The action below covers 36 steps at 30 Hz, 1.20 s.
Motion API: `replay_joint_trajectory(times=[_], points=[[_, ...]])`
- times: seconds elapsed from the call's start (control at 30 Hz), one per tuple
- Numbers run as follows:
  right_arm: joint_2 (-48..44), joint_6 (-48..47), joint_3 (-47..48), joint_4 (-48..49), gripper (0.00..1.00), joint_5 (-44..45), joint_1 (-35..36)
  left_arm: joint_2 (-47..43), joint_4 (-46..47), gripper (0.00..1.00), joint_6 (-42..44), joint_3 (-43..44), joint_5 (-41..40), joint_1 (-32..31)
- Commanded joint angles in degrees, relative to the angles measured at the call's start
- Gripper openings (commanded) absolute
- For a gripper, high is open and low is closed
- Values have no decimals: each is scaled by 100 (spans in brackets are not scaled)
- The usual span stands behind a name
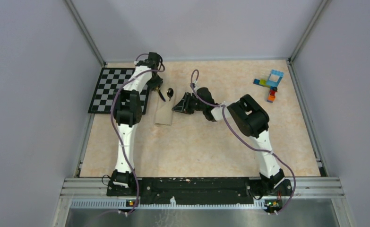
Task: Fold the napkin into a case and place the utensils inside
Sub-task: Pick up the knife from the corner of the board, then insert the knife into the folded napkin.
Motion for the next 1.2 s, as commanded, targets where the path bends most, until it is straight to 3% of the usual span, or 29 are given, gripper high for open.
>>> replay_joint_trajectory(times=[0.0, 0.2, 0.53, 0.9, 1.17], points=[[-39, -115, 12, 286, 32, -33, 49, 298, -229, 39, -70, 223, -39, -64], [-44, -136, 9, 290, 32, -32, 62, 410, -175, 31, 135, 342, -138, -63], [-39, -153, 36, 256, 31, -40, 67, 117, 319, 0, 989, 401, -53, -178], [-39, -174, 40, 253, 31, -33, 74, -1164, 1426, 0, 1609, -825, -498, -403], [0, -160, 97, 221, 32, -77, 77, -1699, 1974, 0, 2039, -1416, -143, -488]])
